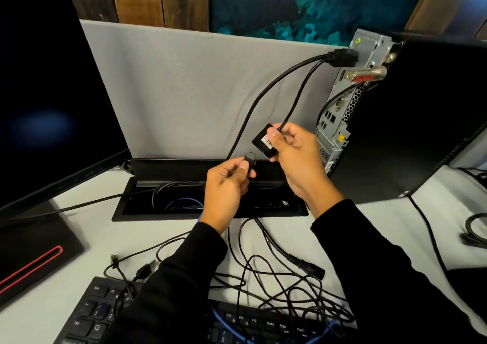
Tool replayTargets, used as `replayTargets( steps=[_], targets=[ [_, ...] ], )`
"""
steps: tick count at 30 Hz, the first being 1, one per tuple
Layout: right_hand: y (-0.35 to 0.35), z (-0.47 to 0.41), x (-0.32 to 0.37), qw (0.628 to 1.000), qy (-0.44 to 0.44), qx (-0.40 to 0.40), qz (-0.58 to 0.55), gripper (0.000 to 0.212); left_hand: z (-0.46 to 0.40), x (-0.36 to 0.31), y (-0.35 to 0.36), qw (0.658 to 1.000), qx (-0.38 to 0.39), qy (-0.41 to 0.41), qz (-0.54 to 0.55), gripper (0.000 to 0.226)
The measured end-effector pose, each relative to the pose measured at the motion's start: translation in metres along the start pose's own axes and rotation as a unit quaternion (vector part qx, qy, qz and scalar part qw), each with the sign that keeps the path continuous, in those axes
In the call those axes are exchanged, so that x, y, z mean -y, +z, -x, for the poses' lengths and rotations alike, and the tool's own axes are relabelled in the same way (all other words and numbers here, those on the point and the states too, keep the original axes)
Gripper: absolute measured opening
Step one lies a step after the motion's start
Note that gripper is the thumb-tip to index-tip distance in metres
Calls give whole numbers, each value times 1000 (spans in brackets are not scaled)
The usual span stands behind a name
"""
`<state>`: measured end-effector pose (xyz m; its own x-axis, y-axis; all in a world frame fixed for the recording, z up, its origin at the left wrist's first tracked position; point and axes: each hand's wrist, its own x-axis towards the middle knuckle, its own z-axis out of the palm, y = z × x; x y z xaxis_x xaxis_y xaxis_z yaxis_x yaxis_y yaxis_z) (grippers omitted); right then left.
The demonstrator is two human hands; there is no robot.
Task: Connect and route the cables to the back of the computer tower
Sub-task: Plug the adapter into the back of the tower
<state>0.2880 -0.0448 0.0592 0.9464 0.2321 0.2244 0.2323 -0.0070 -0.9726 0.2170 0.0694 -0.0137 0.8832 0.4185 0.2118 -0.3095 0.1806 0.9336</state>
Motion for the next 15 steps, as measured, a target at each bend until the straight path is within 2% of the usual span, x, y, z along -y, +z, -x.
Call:
replayTargets(
  steps=[5,7,15],
  targets=[
    [2,-5,24,984,120,6,-129,21,-1,-3,0,997,56,9,46,26],
    [1,-6,32,979,148,15,-140,19,0,-8,3,996,66,14,62,27],
    [-6,-4,30,984,146,42,-97,18,4,-25,10,995,70,23,61,28]
  ],
)
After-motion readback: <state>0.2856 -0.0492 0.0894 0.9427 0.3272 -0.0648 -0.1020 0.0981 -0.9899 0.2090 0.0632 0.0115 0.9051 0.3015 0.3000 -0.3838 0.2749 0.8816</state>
